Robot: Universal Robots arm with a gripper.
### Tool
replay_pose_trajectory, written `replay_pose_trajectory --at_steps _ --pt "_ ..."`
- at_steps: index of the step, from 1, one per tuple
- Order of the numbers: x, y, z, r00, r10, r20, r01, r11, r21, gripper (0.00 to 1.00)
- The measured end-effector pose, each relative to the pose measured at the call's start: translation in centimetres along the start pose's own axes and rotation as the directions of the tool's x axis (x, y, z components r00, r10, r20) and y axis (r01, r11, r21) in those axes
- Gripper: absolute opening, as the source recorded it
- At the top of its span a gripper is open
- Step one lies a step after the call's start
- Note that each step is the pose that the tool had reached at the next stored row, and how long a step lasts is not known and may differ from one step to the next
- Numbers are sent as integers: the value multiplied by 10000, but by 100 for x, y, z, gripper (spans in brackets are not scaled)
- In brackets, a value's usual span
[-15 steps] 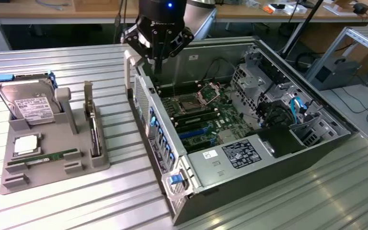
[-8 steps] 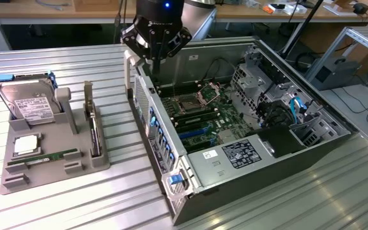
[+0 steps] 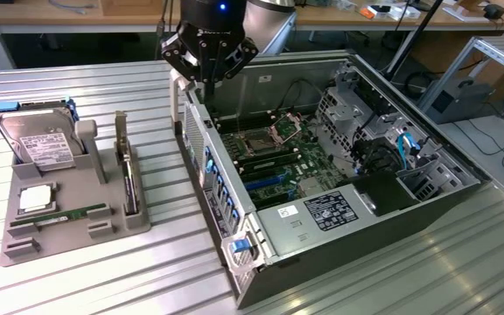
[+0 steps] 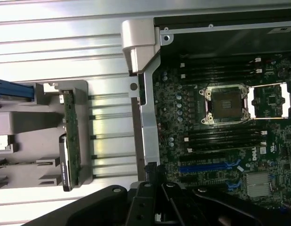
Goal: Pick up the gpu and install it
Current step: 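Reach for the gpu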
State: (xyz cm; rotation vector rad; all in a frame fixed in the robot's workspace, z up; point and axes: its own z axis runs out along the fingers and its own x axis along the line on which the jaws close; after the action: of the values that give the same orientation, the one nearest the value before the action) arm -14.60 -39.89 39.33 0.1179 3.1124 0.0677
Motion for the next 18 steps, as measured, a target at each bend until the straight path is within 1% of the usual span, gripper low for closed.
replay_pose_trajectory --at_steps 18 --pt "99 -7 -3 10000 0 -1 0 10000 1 11"
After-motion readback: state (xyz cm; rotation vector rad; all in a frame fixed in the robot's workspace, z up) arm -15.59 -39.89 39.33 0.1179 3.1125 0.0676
